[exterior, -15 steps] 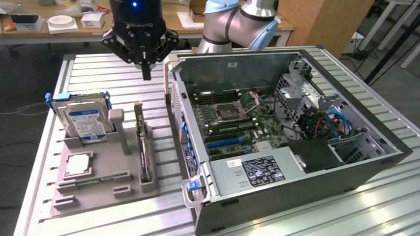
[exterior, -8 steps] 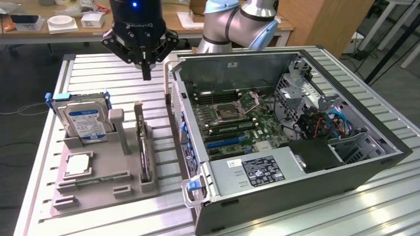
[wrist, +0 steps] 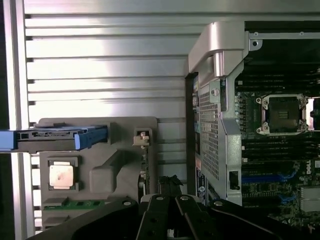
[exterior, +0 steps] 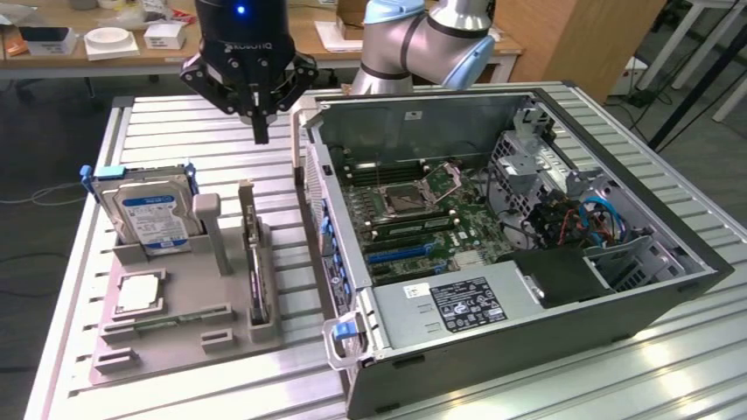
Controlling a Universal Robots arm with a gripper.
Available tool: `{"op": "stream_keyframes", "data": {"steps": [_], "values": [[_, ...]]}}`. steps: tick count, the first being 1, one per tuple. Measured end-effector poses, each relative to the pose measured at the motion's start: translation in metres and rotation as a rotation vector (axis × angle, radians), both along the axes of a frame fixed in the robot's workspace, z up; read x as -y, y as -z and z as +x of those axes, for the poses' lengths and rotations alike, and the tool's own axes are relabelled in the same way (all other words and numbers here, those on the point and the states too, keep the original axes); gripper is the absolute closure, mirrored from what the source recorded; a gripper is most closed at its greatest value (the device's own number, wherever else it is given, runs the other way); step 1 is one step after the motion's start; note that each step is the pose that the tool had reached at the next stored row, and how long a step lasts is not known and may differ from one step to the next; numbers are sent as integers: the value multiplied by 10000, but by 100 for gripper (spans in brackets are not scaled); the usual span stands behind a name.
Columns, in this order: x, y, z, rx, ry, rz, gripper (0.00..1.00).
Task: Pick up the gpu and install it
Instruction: 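Pick up the gpu and move the gpu toward the slot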
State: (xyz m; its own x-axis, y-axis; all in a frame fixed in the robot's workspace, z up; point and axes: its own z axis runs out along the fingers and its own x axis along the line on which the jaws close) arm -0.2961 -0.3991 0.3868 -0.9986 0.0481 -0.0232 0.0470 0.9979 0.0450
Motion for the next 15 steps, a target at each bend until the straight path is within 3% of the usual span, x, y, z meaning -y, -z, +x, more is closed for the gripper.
{"op": "stream_keyframes", "data": {"steps": [8,15], "values": [[0,25,0,0,-290,0,89],[2,56,0,0,-851,0,89]]}}
